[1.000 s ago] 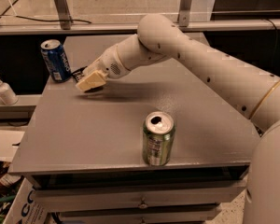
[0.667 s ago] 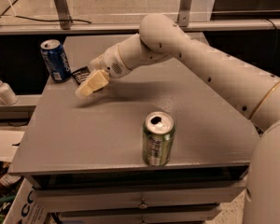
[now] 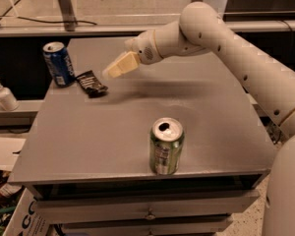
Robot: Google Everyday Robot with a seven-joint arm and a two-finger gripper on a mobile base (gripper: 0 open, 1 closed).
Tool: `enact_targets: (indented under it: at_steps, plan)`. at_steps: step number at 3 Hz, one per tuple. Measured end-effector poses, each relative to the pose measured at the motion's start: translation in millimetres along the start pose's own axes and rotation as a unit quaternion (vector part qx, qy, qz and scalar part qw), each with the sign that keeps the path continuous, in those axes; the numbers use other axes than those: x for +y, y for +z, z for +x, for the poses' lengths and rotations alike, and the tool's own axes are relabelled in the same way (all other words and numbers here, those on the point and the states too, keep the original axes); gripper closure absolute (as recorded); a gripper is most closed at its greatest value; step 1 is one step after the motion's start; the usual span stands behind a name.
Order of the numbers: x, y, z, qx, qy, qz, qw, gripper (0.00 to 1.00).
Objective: Move rxbar chocolate near pepsi can
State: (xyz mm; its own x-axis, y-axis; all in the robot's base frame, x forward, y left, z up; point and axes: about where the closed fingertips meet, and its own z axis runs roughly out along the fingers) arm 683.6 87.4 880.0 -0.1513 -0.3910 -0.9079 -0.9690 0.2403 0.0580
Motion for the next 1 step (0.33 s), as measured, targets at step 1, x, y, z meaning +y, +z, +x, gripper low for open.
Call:
enact_targets:
  at_steps: [1]
  plan:
    - [-12.7,-15.1,-20.0,-0.018,-0.009,0.017,0.9997,0.0]
